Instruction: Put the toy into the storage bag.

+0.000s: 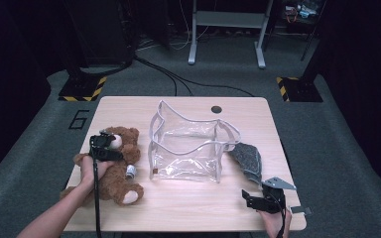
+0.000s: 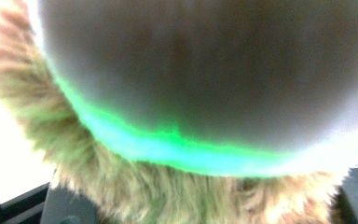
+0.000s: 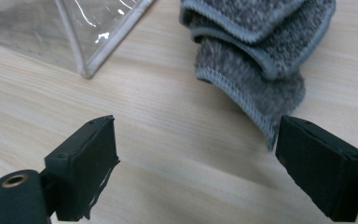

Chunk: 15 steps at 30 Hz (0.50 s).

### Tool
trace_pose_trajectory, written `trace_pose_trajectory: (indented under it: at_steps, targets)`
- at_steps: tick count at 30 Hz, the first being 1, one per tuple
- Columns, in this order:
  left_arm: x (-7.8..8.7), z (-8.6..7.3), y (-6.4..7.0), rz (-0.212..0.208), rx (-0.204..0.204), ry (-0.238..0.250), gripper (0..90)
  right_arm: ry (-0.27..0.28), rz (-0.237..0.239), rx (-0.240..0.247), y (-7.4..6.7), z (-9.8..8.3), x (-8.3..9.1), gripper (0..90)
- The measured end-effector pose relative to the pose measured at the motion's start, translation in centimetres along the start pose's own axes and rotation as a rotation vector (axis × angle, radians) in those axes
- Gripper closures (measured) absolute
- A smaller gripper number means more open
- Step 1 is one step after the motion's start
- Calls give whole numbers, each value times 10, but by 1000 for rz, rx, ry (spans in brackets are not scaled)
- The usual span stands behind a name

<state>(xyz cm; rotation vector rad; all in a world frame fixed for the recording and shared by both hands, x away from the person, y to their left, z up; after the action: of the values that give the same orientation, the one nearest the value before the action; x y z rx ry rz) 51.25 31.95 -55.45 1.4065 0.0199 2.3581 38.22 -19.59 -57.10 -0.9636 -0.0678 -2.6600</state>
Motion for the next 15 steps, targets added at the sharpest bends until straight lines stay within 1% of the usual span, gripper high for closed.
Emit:
trace_pose_trajectory:
  at_steps: [1,2,3,4,5,6,7,8,9,10,11,12,13,14,15]
  targets:
    - [1,0,0,-8,8,18,347,0,0,0,0,0,0,105]
    - [1,0,-1,-10,10,33,351,-4,-12,-1,1,-2,0,97]
    - [4,-1,-2,-17,9,51,365,-24,-48,12,6,-7,-1,70]
    - [4,-1,-2,-17,9,51,371,-24,-48,12,6,-7,-1,70]
    - [7,-1,-2,-29,5,61,377,-40,-86,23,10,-9,-1,33]
    - [7,-1,-2,-29,5,61,382,-40,-86,23,10,-9,-1,33]
    - [8,-1,-2,-29,5,71,388,-62,-115,33,13,-10,-3,0]
    - [9,-1,-2,-31,5,80,388,-62,-115,33,13,-10,-3,0]
    - [11,-1,-2,-31,6,88,392,-76,-123,37,15,-11,-4,0]
    - [12,-1,-2,-35,6,94,404,-82,-138,47,17,-10,-6,0]
    - [14,-1,-2,-38,-3,97,410,-82,-138,47,17,-10,-6,0]
    - [18,-1,-1,-43,-7,113,416,-98,-140,42,19,-11,-7,0]
    - [19,0,-1,-38,-4,130,419,-101,-139,39,20,-11,-7,0]
    - [19,0,-1,-38,-4,130,423,-101,-139,39,20,-11,-7,0]
    - [23,0,0,-41,-14,132,423,-106,-138,29,20,-11,-7,0]
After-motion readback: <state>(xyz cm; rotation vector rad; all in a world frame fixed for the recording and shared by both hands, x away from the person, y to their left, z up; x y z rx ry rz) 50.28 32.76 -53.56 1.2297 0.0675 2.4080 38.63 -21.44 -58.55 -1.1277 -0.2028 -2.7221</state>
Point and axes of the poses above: each handheld gripper's, and its own axes: x roughly backward along the jaws, z roughly out of its top, y roughly to its right, the point moved 8 cm from there along -x, roughly forward along the jaws, and after that the axes turned 5 degrees about -z, right-handed, at the moved point
